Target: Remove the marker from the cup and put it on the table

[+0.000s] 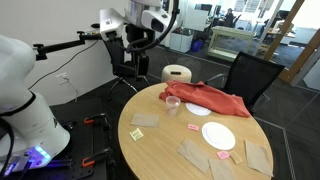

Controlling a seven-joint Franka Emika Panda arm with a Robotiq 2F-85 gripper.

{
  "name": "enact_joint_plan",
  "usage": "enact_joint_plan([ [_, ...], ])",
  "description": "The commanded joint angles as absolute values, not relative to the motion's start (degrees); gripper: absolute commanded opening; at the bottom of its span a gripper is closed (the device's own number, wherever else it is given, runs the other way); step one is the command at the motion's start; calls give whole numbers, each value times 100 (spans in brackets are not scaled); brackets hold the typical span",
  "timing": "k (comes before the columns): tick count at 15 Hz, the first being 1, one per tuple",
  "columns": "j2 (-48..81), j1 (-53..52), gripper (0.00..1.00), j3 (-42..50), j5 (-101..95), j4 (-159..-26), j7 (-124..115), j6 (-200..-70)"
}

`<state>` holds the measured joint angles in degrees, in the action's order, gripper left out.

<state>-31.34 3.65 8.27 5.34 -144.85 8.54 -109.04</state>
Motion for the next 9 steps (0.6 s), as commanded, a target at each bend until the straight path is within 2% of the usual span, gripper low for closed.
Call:
enact_joint_plan([
  [1,-2907,285,100,265,783,-14706,-143,-11888],
  [9,-1548,239,100,-1094,559,-14827,-3182,-14256],
])
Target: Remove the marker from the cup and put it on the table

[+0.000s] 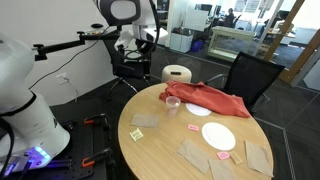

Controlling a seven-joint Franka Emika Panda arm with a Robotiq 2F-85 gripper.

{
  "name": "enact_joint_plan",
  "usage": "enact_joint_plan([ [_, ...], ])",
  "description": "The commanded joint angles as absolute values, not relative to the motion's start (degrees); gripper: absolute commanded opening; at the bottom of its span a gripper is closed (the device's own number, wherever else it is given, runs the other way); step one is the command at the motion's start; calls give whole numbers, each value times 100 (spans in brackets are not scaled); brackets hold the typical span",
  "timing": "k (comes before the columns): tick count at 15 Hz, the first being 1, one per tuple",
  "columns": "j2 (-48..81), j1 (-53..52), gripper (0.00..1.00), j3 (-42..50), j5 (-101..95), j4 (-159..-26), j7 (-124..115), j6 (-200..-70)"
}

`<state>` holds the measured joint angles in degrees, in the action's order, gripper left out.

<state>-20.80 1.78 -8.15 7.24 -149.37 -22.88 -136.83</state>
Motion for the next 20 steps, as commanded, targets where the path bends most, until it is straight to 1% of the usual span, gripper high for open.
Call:
enact_joint_plan([
  [1,-1347,269,100,-1170,484,-14789,-3513,-14476],
  [4,-874,314,100,-1245,65,-14693,-4448,-14983],
  [7,-484,324,100,-1126,-526,-14541,-5294,-15351],
  [10,-215,208,100,-900,-819,-14304,-5581,-15313],
  [11,-435,104,100,-850,-682,-14527,-5406,-15258],
  [16,-247,75,100,-758,-685,-14350,-5405,-15259],
  [20,0,76,100,-763,-1129,-14138,-6745,-15409],
])
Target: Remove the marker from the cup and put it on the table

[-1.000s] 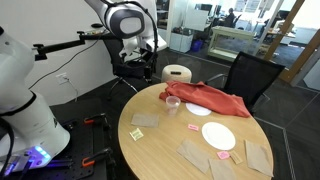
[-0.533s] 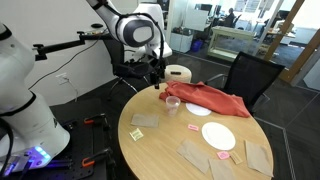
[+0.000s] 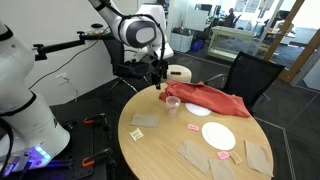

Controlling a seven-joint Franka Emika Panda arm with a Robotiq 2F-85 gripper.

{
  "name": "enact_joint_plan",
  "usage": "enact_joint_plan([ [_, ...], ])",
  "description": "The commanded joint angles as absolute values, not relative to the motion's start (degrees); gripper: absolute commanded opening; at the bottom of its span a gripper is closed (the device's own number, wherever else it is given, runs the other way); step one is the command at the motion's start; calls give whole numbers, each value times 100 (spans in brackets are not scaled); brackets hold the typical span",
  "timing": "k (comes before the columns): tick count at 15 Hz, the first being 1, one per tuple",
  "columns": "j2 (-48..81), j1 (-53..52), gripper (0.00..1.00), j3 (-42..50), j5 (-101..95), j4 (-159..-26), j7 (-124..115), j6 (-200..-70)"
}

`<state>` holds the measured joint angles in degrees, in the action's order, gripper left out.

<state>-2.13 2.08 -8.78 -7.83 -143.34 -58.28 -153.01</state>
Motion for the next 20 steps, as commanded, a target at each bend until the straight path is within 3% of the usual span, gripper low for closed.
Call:
enact_joint_plan([
  [1,97,44,100,-774,-1342,-14071,-7250,-15460],
  [10,1228,-372,100,-647,-3398,-13039,-9886,-15089],
  [18,1899,-988,100,16,-2725,-12451,-9550,-15016],
  [20,1998,-1071,91,132,-2679,-12362,-9554,-14961],
])
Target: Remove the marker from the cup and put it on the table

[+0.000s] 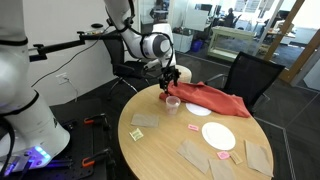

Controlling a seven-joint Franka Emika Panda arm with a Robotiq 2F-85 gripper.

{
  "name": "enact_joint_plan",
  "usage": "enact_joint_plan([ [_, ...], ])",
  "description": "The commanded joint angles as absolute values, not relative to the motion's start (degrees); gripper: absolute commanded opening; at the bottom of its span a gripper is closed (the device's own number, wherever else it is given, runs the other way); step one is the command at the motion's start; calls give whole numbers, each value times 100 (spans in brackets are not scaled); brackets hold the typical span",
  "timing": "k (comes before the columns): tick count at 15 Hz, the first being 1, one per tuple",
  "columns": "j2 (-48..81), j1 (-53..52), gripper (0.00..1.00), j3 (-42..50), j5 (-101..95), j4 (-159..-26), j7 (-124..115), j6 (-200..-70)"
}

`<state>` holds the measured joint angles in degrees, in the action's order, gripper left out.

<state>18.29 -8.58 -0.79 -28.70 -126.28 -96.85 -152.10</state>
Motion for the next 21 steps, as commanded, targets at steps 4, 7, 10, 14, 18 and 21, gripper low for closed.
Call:
enact_joint_plan([
  [4,2176,-1193,69,296,-2645,-12229,-9510,-14923],
  [7,2293,-1240,67,347,-2651,-12191,-9410,-15010],
  [10,2425,-1279,70,359,-2651,-12165,-9169,-15068],
  [14,2621,-1402,57,395,-2649,-12050,-9000,-15060],
  [18,2828,-1556,59,420,-2635,-11821,-8932,-15021],
  [21,3032,-1660,59,448,-2623,-11579,-8935,-14986],
])
